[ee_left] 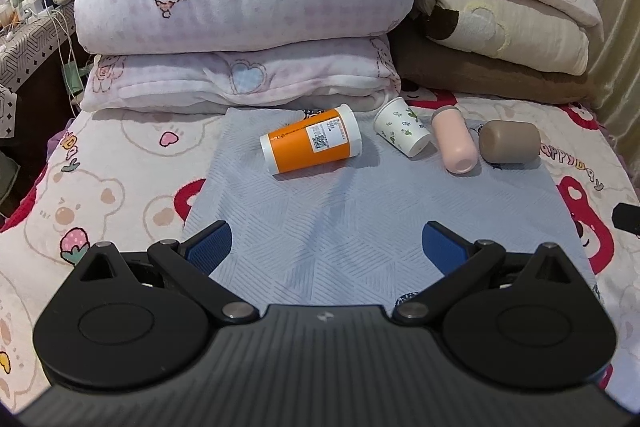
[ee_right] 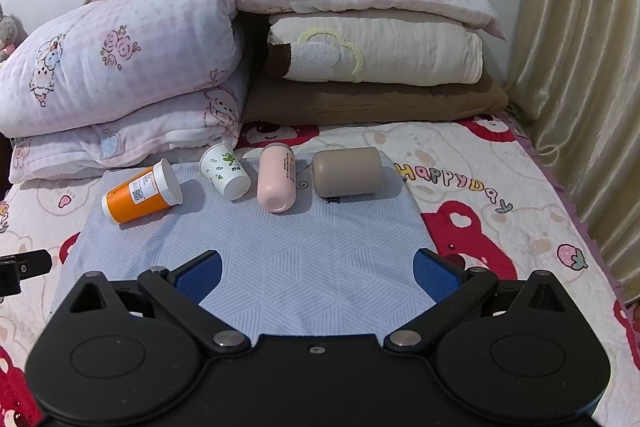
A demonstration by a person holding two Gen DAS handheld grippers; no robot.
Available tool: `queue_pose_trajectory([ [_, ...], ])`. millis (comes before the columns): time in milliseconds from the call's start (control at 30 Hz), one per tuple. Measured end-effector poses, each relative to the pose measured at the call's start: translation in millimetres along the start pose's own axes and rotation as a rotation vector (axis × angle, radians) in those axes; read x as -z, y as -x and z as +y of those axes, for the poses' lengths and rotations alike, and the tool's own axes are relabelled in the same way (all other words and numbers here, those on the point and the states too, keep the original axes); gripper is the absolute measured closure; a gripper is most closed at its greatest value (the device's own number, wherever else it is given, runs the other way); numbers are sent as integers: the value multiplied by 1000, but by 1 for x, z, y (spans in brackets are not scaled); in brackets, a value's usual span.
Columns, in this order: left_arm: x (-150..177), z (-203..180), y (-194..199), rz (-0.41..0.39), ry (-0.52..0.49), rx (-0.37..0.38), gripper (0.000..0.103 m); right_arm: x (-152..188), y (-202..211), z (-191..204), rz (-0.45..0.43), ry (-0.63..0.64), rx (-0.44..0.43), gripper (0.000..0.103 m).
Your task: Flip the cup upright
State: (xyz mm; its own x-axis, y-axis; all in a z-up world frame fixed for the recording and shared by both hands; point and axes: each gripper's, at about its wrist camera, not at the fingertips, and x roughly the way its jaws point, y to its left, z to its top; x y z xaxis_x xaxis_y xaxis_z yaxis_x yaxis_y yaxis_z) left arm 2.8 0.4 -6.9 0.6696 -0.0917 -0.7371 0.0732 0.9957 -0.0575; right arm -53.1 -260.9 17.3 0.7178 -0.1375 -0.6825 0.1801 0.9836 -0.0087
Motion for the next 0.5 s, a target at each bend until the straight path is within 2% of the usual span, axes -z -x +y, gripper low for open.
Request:
queue_pose_trajectory([
  [500, 2, 5, -3, 19, 5, -2, 0, 2, -3, 3, 16, 6, -4, 0],
])
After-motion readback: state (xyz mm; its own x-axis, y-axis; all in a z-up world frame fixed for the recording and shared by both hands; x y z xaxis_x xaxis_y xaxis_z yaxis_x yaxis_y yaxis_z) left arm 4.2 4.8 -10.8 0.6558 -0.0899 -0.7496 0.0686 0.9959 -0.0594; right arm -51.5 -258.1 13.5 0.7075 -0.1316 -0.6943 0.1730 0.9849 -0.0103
